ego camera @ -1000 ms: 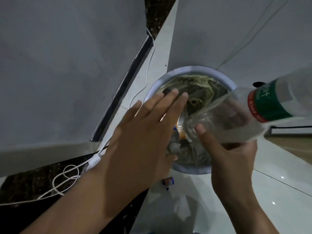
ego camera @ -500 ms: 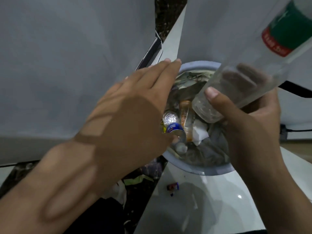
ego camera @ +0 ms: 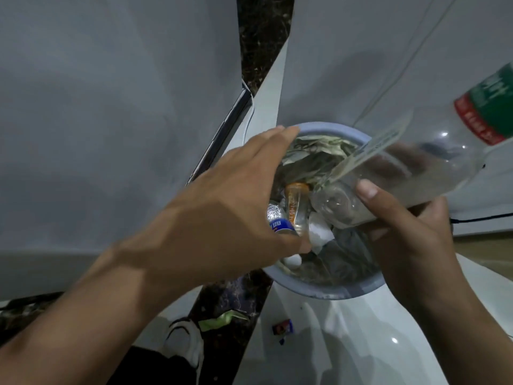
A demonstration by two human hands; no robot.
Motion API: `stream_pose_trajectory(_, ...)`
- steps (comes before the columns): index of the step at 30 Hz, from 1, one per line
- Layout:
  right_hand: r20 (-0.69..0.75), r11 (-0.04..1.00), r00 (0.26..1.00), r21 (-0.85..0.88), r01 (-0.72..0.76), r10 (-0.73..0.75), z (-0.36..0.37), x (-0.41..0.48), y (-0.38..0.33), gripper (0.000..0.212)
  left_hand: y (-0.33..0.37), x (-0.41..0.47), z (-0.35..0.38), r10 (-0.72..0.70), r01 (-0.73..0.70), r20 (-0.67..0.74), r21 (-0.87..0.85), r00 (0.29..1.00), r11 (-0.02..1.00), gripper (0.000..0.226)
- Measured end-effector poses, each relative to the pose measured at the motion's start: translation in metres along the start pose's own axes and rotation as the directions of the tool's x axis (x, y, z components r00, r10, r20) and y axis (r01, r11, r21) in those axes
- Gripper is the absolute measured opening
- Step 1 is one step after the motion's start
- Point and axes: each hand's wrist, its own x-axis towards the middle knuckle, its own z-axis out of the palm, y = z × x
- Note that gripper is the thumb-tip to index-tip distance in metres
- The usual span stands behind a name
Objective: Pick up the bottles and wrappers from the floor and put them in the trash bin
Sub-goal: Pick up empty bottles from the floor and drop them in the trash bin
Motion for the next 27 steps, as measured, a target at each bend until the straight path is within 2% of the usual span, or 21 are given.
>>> stream_pose_trajectory(1, 0.02, 0.998, 1.0, 0.062, -0.015, 0.014, 0.001, -0.001, 0.001, 0.06, 0.001, -0.013, 0.002, 0.062, -0.059, 0.066, -0.044, 0.996, 0.997, 0.113)
stream_pose_trajectory(2, 0.053, 0.991, 0.998, 0.126, -0.044, 0.038, 0.003, -0.003, 0.0, 0.058, -0.009, -0.012, 0.008, 0.057, -0.052, 0.02, -0.181, 0.998, 0.982, 0.102)
stream_pose_trajectory(3, 0.109, 0.98, 0.992, 0.184, -0.075, 0.056, 0.006, -0.004, 0.001, 0.056, -0.024, -0.001, 0.015, 0.052, -0.072, -0.088, -0.239, 0.995, 0.968, 0.089)
stream_pose_trajectory(4, 0.19, 0.966, 0.98, 0.238, -0.099, 0.054, 0.009, -0.006, 0.001, 0.052, -0.026, 0.005, 0.019, 0.074, -0.113, -0.152, -0.267, 0.986, 0.957, 0.076)
stream_pose_trajectory(5, 0.281, 0.954, 0.959, 0.276, -0.12, 0.039, 0.01, -0.007, 0.002, 0.049, -0.019, 0.004, 0.02, 0.187, -0.213, -0.146, -0.19, 0.971, 0.958, 0.07)
stream_pose_trajectory(6, 0.364, 0.944, 0.931, 0.299, -0.141, 0.024, 0.012, -0.009, 0.002, 0.049, -0.002, 0.001, 0.012, 0.211, -0.219, -0.062, -0.19, 0.976, 0.957, 0.07)
stream_pose_trajectory(7, 0.425, 0.939, 0.904, 0.295, -0.177, 0.037, 0.013, -0.01, 0.001, 0.057, 0.011, 0.001, 0.014, 0.208, -0.212, -0.041, -0.216, 0.977, 0.953, 0.071)
stream_pose_trajectory(8, 0.456, 0.942, 0.886, 0.251, -0.221, 0.086, 0.012, -0.01, 0.001, 0.072, 0.026, 0.002, 0.009, 0.061, -0.09, -0.111, -0.281, 0.992, 0.955, 0.067)
stream_pose_trajectory(9, 0.456, 0.947, 0.877, 0.19, -0.26, 0.15, 0.009, -0.009, 0.0, 0.086, 0.025, 0.003, 0.007, 0.017, -0.06, -0.126, -0.35, 0.992, 0.935, 0.062)
stream_pose_trajectory(10, 0.436, 0.953, 0.879, 0.132, -0.274, 0.193, 0.005, -0.008, 0.0, 0.093, 0.023, 0.0, 0.006, -0.008, -0.041, -0.13, -0.372, 0.992, 0.927, 0.059)
stream_pose_trajectory(11, 0.408, 0.969, 0.892, 0.064, -0.24, 0.194, 0.002, -0.006, 0.001, 0.092, 0.021, 0.009, 0.008, -0.027, -0.02, -0.126, -0.355, 0.992, 0.934, 0.056)
stream_pose_trajectory(13, 0.313, 0.989, 0.943, -0.121, -0.079, 0.114, -0.001, -0.007, 0.001, 0.074, 0.013, 0.018, 0.012, -0.092, 0.055, -0.104, -0.32, 0.99, 0.946, 0.054)
stream_pose_trajectory(15, 0.195, 0.944, 0.981, -0.323, 0.062, 0.002, -0.003, -0.007, 0.004, 0.062, 0.009, 0.023, 0.014, -0.117, 0.081, -0.096, -0.318, 0.988, 0.945, 0.055)
stream_pose_trajectory(17, 0.115, 0.866, 0.987, -0.476, 0.155, -0.113, -0.006, -0.006, 0.008, 0.06, 0.004, 0.031, 0.016, -0.12, 0.078, -0.107, -0.336, 0.987, 0.939, 0.062)
stream_pose_trajectory(21, 0.027, 0.838, 0.983, -0.519, 0.169, -0.182, -0.009, -0.004, 0.01, 0.059, 0.002, 0.049, 0.022, -0.145, 0.102, -0.127, -0.3, 0.981, 0.948, 0.068)
stream_pose_trajectory(27, -0.033, 0.855, 0.978, -0.493, 0.163, -0.205, -0.011, -0.003, 0.008, 0.051, 0.007, 0.057, 0.039, -0.184, 0.131, -0.128, -0.338, 0.975, 0.932, 0.049)
